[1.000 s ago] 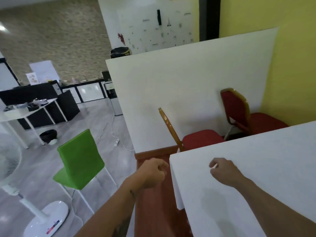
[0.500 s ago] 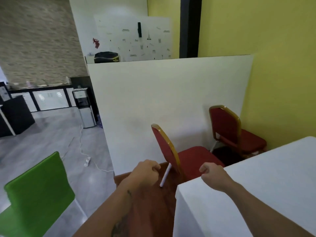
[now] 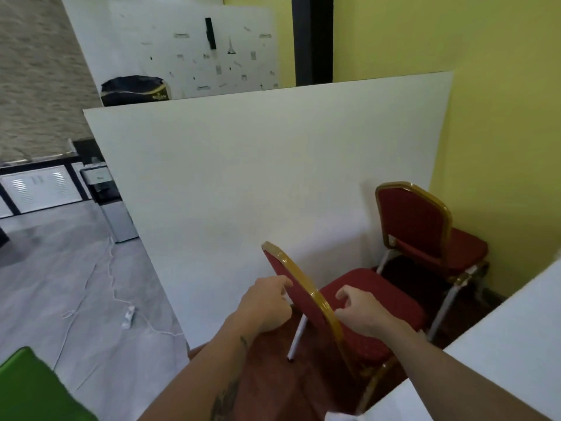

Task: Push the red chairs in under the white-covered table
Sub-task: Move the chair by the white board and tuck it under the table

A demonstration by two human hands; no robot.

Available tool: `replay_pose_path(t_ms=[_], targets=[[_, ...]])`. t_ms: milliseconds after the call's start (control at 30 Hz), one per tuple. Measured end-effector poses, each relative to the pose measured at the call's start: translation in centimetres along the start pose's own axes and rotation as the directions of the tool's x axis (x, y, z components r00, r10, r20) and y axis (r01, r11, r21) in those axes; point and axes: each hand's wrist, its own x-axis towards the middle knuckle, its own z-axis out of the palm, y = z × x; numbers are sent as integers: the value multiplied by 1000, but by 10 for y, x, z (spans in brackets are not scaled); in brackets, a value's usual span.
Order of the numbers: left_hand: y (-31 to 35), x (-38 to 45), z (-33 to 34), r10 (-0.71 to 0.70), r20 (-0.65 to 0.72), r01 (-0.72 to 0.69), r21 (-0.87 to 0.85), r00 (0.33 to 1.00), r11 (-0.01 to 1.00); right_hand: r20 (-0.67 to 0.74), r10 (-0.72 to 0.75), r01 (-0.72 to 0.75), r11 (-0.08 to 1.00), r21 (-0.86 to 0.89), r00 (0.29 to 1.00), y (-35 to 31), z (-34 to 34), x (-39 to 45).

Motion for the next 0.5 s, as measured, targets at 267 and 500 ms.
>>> replay_pose_path(t_ms=[267,500], targets=[[-25,121,1,129,121,-152,206,984,967,28,87,-86,996,-15,996,-24,23,80],[-54,206,34,305,391,-491,590,868,642,10,265,-264,961,-88,964,-35,40,116]])
